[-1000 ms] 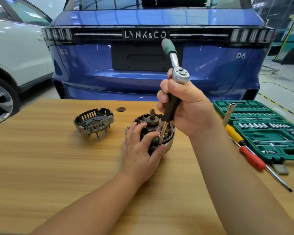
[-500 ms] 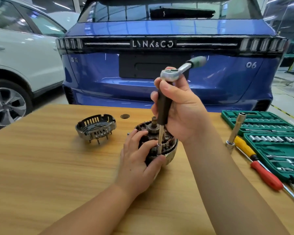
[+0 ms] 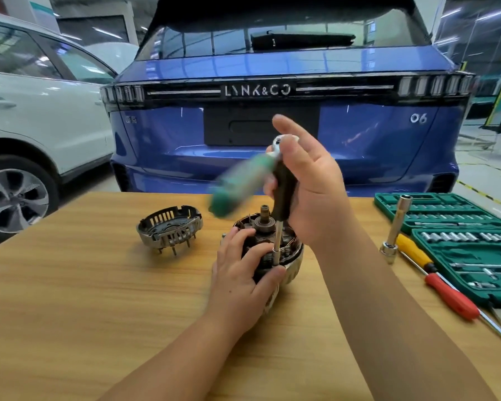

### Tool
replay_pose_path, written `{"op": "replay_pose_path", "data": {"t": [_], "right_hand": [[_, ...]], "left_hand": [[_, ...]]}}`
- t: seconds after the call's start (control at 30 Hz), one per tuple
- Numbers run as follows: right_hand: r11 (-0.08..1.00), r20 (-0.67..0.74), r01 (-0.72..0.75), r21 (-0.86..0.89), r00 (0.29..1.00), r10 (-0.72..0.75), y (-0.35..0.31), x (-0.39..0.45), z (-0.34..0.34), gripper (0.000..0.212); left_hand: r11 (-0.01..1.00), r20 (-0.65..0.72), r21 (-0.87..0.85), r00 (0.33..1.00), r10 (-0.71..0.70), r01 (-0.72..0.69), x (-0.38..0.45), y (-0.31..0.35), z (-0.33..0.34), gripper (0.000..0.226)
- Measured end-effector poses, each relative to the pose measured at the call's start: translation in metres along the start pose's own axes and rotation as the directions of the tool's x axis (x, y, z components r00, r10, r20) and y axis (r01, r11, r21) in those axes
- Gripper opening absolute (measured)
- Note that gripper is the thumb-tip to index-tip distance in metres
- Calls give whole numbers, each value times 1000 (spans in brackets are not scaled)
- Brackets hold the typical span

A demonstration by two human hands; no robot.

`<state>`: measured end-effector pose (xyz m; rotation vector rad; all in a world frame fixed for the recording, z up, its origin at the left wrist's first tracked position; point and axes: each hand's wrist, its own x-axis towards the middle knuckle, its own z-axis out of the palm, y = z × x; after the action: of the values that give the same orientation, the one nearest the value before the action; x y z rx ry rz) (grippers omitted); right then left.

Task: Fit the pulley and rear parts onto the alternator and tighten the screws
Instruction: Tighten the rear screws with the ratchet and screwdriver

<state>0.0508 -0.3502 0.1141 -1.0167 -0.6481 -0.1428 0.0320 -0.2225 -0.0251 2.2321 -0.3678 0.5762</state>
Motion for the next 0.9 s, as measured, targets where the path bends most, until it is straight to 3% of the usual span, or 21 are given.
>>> {"op": "replay_pose_path", "data": {"t": [0.07,0.13,0.27,0.33,0.4,0.47,0.53,0.63,0.73,0.9], "right_hand": [[977,-148,42,-207,986,-73,-2,-2,4,36],[962,-215,5,-272,974,-66,-2,-2,5,33],[996,52,-82,21,995,81,-7,-4,-1,35],[999,123,47,-27,991,-43,-6,-6,0,35],[961,107,210,-180,975,-194,-1,-6,1,33],[943,123,249,-222,966,-226,4,-5,2,37],[979,211,179,-98,965,-155,4,-4,1,42],[982,350,-61,179,937,-6,-1,-1,-3,49],[993,222,-63,100,974,39,-1,1,-4,57],[969,-155,20,-245,986,-60,-2,-2,3,25]], "left_hand": [[1000,23,2,1000,-1,1,0,-2,-1,51],[1000,26,9,1000,-5,5,1,-3,-1,50],[1000,5,13,1000,4,-4,1,-3,1,52],[1000,-1,6,1000,8,-8,1,-3,1,51],[1000,-6,6,1000,12,-12,1,-2,2,52],[1000,-18,5,1000,20,-20,1,-2,3,54],[1000,-14,11,1000,23,-23,0,-2,3,57],[999,-9,15,1000,30,-30,0,-3,3,55],[1000,-34,-1,999,30,-30,0,-3,4,52],[999,-50,-7,998,33,-34,-1,-1,6,41]]}}
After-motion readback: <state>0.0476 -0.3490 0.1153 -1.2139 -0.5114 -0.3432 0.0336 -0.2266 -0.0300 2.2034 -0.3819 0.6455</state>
